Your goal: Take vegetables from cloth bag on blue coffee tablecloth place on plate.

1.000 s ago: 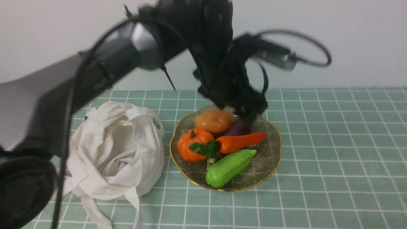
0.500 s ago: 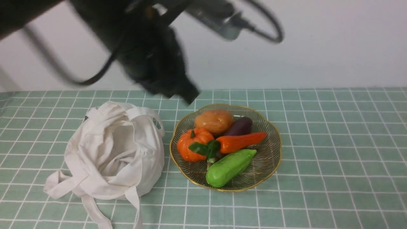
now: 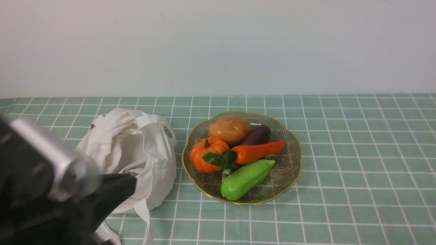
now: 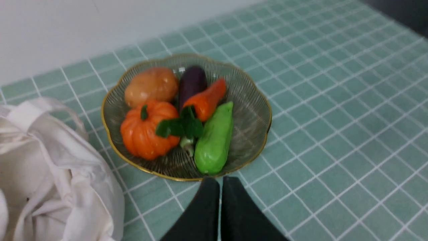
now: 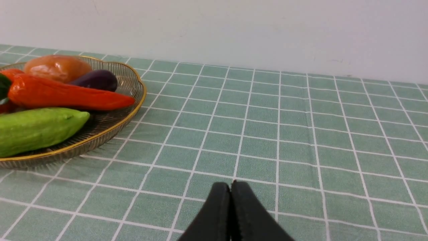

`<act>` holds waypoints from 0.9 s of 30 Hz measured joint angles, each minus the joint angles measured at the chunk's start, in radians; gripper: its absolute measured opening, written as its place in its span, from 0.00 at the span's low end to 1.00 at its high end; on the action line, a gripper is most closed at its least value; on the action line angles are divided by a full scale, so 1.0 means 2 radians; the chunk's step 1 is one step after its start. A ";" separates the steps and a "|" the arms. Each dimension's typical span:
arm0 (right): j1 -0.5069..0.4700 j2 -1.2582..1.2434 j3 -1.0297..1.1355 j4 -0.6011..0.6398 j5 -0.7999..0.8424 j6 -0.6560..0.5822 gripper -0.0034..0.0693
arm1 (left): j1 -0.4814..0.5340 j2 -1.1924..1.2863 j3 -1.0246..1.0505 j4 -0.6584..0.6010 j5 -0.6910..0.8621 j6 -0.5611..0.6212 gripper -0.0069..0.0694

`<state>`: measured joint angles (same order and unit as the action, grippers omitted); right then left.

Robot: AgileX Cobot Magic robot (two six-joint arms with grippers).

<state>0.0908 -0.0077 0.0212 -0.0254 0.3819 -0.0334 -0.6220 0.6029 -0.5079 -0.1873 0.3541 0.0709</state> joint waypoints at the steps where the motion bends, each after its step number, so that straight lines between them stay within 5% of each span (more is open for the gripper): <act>1: 0.000 0.000 0.000 0.000 0.000 0.000 0.03 | 0.000 -0.020 0.014 -0.002 -0.009 0.000 0.08; 19: 0.000 0.000 0.000 0.000 0.000 0.000 0.03 | 0.003 -0.182 0.100 0.039 -0.009 0.010 0.08; 27: 0.000 0.000 0.000 0.000 0.000 0.000 0.03 | 0.133 -0.192 0.187 0.078 -0.088 0.025 0.08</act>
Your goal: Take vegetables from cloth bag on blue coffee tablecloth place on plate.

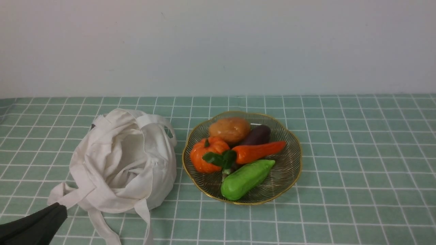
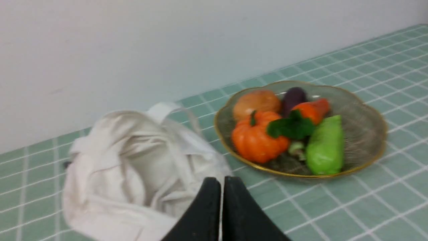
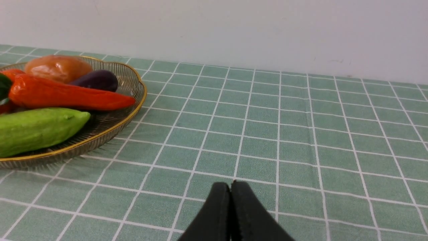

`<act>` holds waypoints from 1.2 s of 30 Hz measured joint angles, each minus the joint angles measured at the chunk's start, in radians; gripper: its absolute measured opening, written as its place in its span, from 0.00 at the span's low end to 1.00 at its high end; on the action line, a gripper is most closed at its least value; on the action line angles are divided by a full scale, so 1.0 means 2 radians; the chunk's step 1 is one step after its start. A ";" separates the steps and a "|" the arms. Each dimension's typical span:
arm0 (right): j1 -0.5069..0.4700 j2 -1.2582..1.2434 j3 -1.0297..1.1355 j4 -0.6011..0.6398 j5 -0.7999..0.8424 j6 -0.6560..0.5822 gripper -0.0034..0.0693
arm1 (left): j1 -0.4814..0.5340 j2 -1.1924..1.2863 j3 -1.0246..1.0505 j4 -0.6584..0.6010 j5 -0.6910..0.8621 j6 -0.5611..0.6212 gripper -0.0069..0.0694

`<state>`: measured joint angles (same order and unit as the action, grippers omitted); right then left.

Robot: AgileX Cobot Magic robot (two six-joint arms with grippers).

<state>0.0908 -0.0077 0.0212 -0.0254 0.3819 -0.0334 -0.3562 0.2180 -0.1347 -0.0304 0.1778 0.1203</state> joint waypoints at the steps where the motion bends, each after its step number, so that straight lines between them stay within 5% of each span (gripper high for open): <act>1: 0.000 0.000 0.000 0.000 0.000 0.000 0.03 | 0.018 -0.007 0.013 0.006 -0.007 0.000 0.08; 13: 0.000 0.000 0.000 0.000 0.000 0.000 0.03 | 0.171 -0.113 0.081 0.033 0.020 -0.046 0.08; 20: 0.000 0.000 0.000 0.000 0.000 0.000 0.03 | 0.186 -0.114 0.082 0.033 0.094 -0.051 0.08; 36: 0.000 0.000 0.000 0.000 0.000 0.000 0.03 | 0.186 -0.114 0.082 0.032 0.100 -0.051 0.08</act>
